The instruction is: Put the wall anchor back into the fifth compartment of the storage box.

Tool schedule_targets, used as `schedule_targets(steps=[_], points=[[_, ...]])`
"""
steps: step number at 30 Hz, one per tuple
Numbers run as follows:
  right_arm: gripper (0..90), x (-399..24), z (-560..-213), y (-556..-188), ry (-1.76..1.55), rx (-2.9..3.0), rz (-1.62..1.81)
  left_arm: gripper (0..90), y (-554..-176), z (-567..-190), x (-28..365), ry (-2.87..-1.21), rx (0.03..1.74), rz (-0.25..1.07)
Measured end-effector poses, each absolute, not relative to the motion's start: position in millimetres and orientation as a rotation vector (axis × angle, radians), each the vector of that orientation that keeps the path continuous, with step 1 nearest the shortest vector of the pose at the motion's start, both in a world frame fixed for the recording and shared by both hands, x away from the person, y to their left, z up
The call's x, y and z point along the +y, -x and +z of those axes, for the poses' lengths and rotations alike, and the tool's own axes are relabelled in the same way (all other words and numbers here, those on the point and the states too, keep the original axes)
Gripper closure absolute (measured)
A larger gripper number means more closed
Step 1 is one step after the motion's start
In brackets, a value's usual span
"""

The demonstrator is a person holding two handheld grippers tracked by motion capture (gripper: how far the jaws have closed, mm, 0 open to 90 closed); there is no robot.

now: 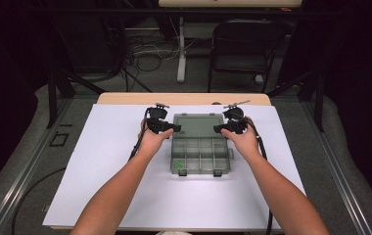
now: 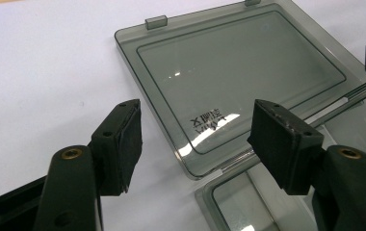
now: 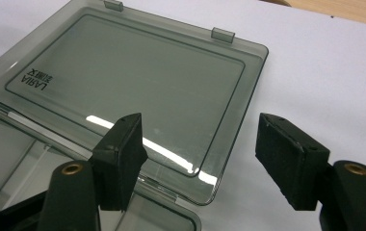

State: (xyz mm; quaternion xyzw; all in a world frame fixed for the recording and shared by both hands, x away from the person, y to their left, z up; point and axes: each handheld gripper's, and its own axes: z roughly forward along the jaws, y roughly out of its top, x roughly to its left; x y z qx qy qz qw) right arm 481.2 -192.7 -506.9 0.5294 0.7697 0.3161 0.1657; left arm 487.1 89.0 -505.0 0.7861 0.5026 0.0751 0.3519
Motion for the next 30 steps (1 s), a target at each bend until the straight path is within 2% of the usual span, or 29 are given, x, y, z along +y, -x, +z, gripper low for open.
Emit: schedule_targets(steps=[17, 30], points=[[35.9, -191, -515, -480, -1.503, 2.204, 0.912, 31.4, -490, -516, 81, -2.049, 1.308, 0.127], [35.9, -195, -522, -481, -1.528, 2.207, 0.918, 32.4, -492, -527, 76, -2.062, 1.328, 0.101]])
